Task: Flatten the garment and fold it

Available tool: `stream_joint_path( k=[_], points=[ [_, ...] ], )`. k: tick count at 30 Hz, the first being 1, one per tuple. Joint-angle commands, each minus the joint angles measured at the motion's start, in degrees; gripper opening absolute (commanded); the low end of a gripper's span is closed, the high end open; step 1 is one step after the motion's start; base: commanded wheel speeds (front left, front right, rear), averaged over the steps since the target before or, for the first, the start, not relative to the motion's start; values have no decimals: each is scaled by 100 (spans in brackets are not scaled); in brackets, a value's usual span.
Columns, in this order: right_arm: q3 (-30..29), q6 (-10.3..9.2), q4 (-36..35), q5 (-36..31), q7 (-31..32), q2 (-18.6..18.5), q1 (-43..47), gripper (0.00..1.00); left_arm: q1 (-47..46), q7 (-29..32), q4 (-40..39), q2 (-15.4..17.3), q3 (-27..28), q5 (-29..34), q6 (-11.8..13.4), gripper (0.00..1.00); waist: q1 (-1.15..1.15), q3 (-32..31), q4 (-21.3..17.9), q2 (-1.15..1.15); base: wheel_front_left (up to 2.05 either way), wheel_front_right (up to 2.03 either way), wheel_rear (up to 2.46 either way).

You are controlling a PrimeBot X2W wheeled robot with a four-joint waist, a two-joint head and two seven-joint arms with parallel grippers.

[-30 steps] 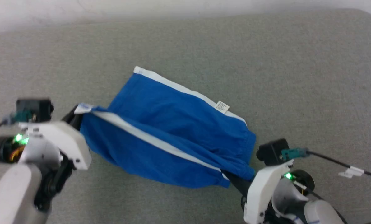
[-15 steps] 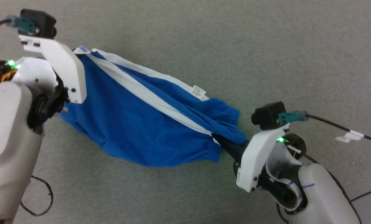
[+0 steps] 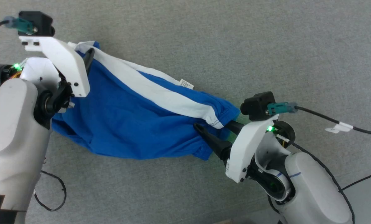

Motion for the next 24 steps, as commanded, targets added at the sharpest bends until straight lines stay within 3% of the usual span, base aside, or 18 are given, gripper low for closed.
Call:
stream_joint_path(
  k=[1,5,12,16,20,24],
  points=[
    [0,-5,1,-54,-57,7,-14,100,61,-99,-10,-21,48,-47,2,100,0,-92,91,0,0,0,0],
    [-119,-5,-153,-394,-456,-9,214,100,324,-797,-215,-106,215,-17,108,100,0,-284,247,0,0,0,0],
    [-635,-5,-679,-1084,-1160,-3,939,100,1230,-2037,-902,-172,460,274,611,100,0,-692,541,0,0,0,0],
    [-935,-5,-1086,-1454,-1522,4,1339,100,1898,-2459,-1422,-155,549,427,936,100,0,-922,684,0,0,0,0],
    [-1120,-5,-1515,-1558,-1741,5,1647,100,2453,-2406,-1894,-3,602,413,1080,100,0,-1039,730,0,0,0,0],
    [-1233,-5,-1918,-1621,-1739,6,1888,100,2639,-1744,-2149,285,565,124,891,100,0,-1050,709,0,0,0,0]
  ],
)
